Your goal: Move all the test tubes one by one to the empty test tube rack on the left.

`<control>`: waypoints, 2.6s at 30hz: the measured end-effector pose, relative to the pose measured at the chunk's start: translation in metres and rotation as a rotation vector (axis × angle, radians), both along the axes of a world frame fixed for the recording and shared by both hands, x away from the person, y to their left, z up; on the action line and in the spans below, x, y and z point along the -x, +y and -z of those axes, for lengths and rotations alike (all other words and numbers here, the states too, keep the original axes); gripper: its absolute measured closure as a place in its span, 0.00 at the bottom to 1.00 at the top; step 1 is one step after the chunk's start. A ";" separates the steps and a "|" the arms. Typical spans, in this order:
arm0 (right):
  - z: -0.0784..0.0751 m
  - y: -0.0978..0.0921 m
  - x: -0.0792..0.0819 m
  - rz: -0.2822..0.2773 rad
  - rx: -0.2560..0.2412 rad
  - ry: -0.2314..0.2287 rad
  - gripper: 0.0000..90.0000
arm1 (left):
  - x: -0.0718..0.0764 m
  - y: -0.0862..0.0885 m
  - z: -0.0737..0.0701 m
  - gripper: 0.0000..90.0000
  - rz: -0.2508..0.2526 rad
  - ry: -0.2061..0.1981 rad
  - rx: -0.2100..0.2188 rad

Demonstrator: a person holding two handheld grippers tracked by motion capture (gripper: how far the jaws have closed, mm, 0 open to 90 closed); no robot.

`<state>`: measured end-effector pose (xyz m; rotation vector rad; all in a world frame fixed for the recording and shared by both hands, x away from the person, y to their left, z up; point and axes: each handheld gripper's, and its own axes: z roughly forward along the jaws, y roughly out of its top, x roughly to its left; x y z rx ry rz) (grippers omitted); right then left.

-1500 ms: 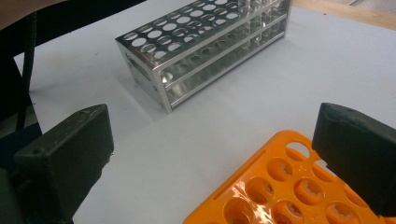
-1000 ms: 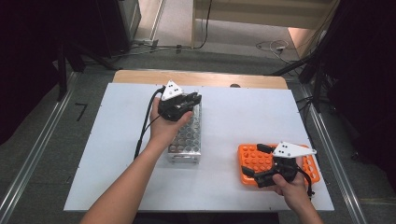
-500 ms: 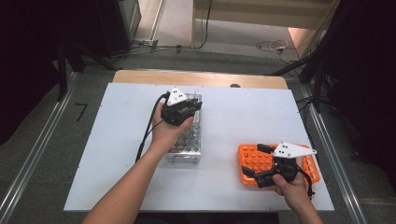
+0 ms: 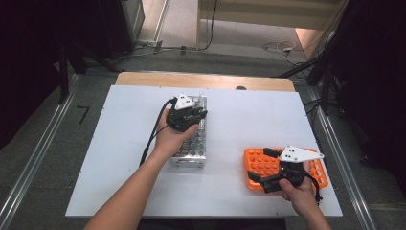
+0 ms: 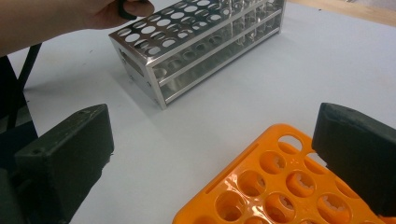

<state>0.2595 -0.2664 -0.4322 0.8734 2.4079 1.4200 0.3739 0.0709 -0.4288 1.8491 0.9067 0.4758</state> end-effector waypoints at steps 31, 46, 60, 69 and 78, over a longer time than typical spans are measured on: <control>0.000 -0.002 -0.002 0.006 0.003 0.000 0.00 | 0.045 0.026 -0.014 0.23 0.020 -0.021 0.107; 0.002 -0.006 -0.004 0.016 0.005 0.001 0.00 | 0.087 0.051 -0.017 0.03 0.022 -0.043 0.123; 0.003 -0.011 -0.007 0.027 0.006 0.003 0.00 | 0.130 0.080 -0.018 0.00 0.039 -0.079 0.147; 0.005 -0.016 -0.009 0.052 0.009 0.002 0.00 | 0.152 0.102 -0.009 0.00 0.009 -0.075 0.165; 0.006 -0.026 -0.012 0.077 0.004 -0.003 0.00 | 0.173 0.129 0.005 0.00 0.018 -0.085 0.191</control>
